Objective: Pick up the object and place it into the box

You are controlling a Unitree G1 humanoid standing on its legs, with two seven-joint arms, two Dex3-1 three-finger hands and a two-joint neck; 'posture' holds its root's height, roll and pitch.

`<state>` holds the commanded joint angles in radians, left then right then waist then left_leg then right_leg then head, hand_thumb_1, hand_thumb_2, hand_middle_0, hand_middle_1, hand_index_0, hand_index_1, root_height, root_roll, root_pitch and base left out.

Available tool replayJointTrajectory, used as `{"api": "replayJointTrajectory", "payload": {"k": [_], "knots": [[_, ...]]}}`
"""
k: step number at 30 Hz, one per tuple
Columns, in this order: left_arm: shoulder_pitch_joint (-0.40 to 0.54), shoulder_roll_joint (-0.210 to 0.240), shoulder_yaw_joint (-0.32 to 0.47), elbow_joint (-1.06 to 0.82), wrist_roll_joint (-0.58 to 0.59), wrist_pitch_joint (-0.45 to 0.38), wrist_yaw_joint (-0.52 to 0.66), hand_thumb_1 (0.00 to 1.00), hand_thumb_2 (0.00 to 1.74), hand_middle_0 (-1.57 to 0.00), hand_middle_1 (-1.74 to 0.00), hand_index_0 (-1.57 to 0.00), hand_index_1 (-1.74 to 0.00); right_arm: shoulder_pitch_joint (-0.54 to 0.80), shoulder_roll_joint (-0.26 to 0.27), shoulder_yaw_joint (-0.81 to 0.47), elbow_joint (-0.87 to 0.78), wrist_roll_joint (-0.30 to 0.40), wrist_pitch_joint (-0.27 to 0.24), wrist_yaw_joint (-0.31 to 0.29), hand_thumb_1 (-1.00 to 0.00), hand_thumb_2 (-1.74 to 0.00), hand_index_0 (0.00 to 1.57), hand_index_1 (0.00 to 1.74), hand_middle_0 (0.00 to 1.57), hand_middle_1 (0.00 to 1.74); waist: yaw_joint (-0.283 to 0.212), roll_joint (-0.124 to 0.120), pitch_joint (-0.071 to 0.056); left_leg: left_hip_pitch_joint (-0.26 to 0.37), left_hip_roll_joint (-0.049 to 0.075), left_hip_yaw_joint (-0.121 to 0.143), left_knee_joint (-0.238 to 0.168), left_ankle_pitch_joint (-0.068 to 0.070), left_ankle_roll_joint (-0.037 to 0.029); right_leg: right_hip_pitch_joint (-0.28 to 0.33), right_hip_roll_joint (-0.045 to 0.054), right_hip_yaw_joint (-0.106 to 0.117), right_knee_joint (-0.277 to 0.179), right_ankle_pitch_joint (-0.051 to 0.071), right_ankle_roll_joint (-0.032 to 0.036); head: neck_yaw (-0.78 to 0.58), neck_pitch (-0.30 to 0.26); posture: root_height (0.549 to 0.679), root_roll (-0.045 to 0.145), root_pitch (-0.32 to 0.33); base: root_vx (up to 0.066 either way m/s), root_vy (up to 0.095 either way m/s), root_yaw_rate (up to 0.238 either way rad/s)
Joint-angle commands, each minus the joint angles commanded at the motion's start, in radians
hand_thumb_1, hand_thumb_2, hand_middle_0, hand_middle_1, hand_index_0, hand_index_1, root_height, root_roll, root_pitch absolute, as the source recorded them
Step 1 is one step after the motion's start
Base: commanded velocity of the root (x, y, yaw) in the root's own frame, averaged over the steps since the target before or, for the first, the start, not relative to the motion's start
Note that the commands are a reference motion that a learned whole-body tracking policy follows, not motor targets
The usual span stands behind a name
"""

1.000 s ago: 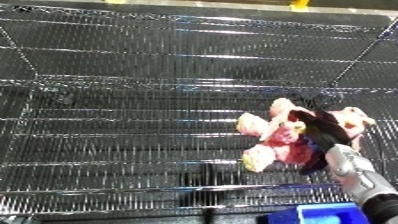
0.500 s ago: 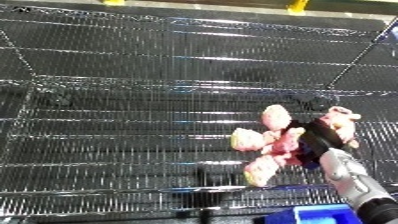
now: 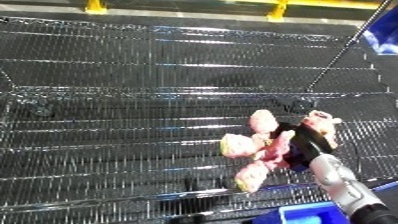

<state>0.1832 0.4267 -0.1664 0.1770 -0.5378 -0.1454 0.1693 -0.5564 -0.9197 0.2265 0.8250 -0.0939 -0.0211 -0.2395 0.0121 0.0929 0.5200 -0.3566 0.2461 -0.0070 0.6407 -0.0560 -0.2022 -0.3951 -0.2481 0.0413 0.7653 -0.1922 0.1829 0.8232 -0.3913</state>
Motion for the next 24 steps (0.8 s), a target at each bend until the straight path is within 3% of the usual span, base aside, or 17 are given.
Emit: {"api": "replayJointTrajectory", "payload": {"k": [5, 9, 16, 24], "knots": [[-0.003, -0.011, 0.023, 0.007, 0.006, 0.002, 0.011, 1.00, 1.74, -1.57, -1.74, -1.57, -1.74, 0.144, -0.008, -0.138, -0.145, -0.013, -0.006, -0.058, -1.00, -1.74, 1.57, 1.74, 1.57, 1.74, -0.028, -0.015, 0.000, 0.023, 0.000, 0.004, 0.006, -0.011, 0.0048, 0.028, 0.0040, 0.004, -0.011, 0.000, -0.0007, 0.059, 0.006, 0.615, 0.041, -0.185, -0.006, 0.012, -0.059], [-0.006, -0.025, 0.032, 0.018, 0.017, 0.003, 0.025, 1.00, 1.74, -1.57, -1.74, -1.57, -1.74, 0.277, 0.016, -0.278, -0.267, -0.016, -0.012, -0.120, -1.00, -1.74, 1.57, 1.74, 1.57, 1.74, -0.054, -0.030, 0.000, 0.037, 0.005, 0.007, 0.011, -0.018, 0.0066, 0.046, 0.0085, 0.004, -0.019, -0.002, -0.0011, 0.108, 0.003, 0.616, 0.039, -0.196, -0.003, 0.019, -0.069], [-0.006, -0.040, 0.029, 0.020, 0.046, 0.015, 0.038, 1.00, 1.74, -1.57, -1.74, -1.57, -1.74, 0.532, 0.145, -0.533, -0.465, 0.007, -0.039, -0.211, -1.00, -1.74, 1.57, 1.74, 1.57, 1.74, -0.090, -0.046, 0.000, 0.046, 0.015, 0.008, 0.037, -0.033, 0.0110, 0.057, 0.0151, 0.014, -0.008, -0.009, -0.0031, 0.176, -0.018, 0.613, 0.038, -0.216, -0.006, 0.003, -0.078], [-0.010, -0.045, 0.037, 0.018, 0.066, 0.028, 0.038, 1.00, 1.74, -1.57, -1.74, -1.57, -1.74, 0.676, 0.285, -0.676, -0.540, 0.054, -0.074, -0.265, -1.00, -1.74, 1.57, 1.74, 1.57, 1.74, -0.137, -0.047, 0.000, 0.067, 0.020, 0.020, 0.068, -0.055, 0.0184, 0.067, 0.0185, 0.033, 0.002, -0.005, -0.0063, 0.229, -0.049, 0.611, 0.044, -0.242, 0.002, -0.001, -0.112]]}}
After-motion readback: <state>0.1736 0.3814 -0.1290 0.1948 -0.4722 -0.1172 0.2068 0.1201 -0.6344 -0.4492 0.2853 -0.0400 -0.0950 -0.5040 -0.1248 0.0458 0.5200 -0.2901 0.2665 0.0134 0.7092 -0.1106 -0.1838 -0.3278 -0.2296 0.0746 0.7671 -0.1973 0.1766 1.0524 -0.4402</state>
